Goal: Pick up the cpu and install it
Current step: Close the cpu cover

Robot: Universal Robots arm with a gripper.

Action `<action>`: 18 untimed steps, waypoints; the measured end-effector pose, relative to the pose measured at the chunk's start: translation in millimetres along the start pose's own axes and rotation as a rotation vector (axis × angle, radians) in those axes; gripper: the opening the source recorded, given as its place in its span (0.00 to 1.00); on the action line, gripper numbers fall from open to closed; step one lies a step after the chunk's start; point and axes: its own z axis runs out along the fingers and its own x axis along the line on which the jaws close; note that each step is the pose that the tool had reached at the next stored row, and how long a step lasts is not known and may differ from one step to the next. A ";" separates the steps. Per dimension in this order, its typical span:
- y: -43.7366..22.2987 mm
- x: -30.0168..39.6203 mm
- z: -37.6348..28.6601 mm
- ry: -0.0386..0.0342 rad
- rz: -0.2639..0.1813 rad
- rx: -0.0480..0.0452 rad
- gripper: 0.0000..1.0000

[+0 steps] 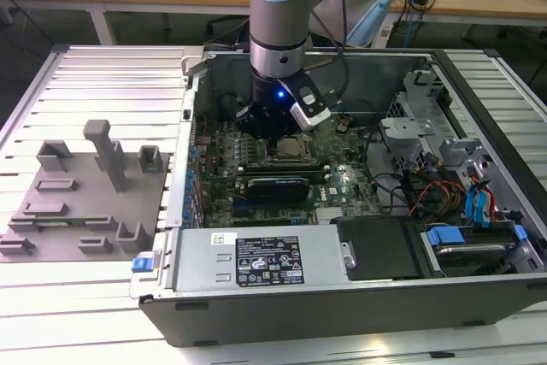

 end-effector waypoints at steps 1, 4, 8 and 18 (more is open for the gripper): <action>0.0 0.0 0.0 0.0000 0.000 0.0000 0.11; 0.1 0.0 0.4 -0.0003 0.000 -0.0003 0.11; 0.0 0.1 1.1 -0.0001 0.000 -0.0004 0.11; 0.1 0.0 2.4 -0.0003 0.000 -0.0007 0.11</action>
